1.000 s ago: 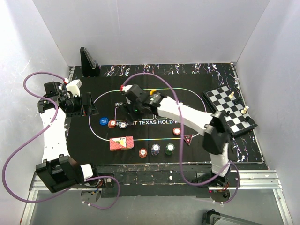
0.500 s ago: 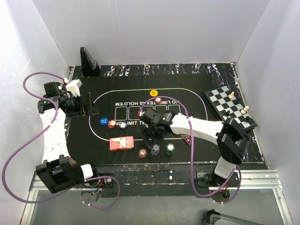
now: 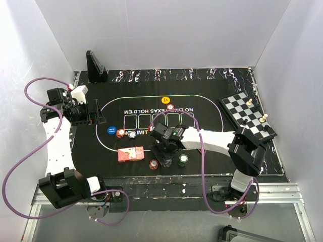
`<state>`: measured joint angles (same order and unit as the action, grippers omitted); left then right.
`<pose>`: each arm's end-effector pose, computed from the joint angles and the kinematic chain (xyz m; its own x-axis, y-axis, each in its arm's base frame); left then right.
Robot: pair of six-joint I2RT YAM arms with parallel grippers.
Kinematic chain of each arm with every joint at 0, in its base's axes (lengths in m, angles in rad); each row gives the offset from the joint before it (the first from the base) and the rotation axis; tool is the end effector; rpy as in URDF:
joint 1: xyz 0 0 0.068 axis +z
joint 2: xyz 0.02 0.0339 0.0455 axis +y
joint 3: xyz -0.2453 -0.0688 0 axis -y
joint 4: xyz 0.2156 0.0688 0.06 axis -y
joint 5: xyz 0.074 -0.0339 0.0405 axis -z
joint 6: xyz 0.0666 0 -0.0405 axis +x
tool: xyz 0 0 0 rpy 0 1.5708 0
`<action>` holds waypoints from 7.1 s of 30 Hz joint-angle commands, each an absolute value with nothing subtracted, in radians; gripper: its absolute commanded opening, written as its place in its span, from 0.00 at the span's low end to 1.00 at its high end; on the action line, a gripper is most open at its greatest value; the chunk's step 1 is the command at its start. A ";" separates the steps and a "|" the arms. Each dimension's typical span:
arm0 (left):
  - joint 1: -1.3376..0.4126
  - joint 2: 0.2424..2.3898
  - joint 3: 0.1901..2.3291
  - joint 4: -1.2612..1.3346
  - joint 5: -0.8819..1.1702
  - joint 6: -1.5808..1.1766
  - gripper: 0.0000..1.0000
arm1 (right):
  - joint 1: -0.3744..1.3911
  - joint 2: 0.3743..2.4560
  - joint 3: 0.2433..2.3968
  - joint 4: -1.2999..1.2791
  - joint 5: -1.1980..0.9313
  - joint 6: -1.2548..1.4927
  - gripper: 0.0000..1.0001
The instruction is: Distribute texas hold em gaming equipment
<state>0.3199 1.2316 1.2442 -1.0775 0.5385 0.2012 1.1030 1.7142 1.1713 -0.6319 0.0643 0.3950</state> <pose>0.2165 0.0357 0.2928 -0.8204 -0.0911 -0.5645 0.1326 0.9300 -0.3427 0.1503 0.2880 0.1667 -0.7224 -0.5784 -0.3788 -0.6517 0.7526 0.0937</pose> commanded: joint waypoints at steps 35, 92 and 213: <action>0.327 1.195 1.281 -1.092 0.505 0.235 1.00 | 0.786 1.672 1.442 -0.722 0.075 0.365 0.01; 0.327 1.181 1.273 -1.117 0.509 0.247 1.00 | 0.998 1.726 1.379 -0.736 0.155 0.365 0.83; 0.327 1.190 1.256 -1.111 0.495 0.272 1.00 | 0.785 1.999 1.548 -0.762 0.252 0.545 0.64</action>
